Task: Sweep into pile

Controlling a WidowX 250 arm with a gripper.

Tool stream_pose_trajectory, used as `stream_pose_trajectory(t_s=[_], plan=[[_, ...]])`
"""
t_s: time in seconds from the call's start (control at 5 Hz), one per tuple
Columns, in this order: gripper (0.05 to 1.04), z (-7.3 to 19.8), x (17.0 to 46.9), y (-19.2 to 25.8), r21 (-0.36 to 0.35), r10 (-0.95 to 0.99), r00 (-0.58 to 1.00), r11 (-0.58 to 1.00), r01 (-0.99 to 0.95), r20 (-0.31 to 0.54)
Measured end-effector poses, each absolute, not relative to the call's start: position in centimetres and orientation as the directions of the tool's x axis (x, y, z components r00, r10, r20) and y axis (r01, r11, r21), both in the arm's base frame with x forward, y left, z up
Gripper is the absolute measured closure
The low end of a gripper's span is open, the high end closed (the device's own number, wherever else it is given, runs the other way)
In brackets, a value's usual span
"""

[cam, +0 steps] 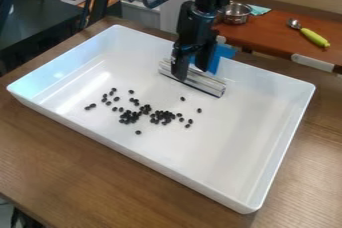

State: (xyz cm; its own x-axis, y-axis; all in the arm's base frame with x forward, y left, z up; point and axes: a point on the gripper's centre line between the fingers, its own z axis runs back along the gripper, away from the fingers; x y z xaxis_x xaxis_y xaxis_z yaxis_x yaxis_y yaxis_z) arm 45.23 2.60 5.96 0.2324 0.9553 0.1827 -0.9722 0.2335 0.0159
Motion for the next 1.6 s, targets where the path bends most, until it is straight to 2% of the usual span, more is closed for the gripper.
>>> stream_pose_trajectory(t_s=[0.4,1.6], plan=[[0.678,4.2,43.9,2.7,0.047,0.952,0.246,0.242,-0.969,0.181],[0.692,3.6,36.0,2.5,0.055,0.925,0.328,0.323,-0.945,0.193]])
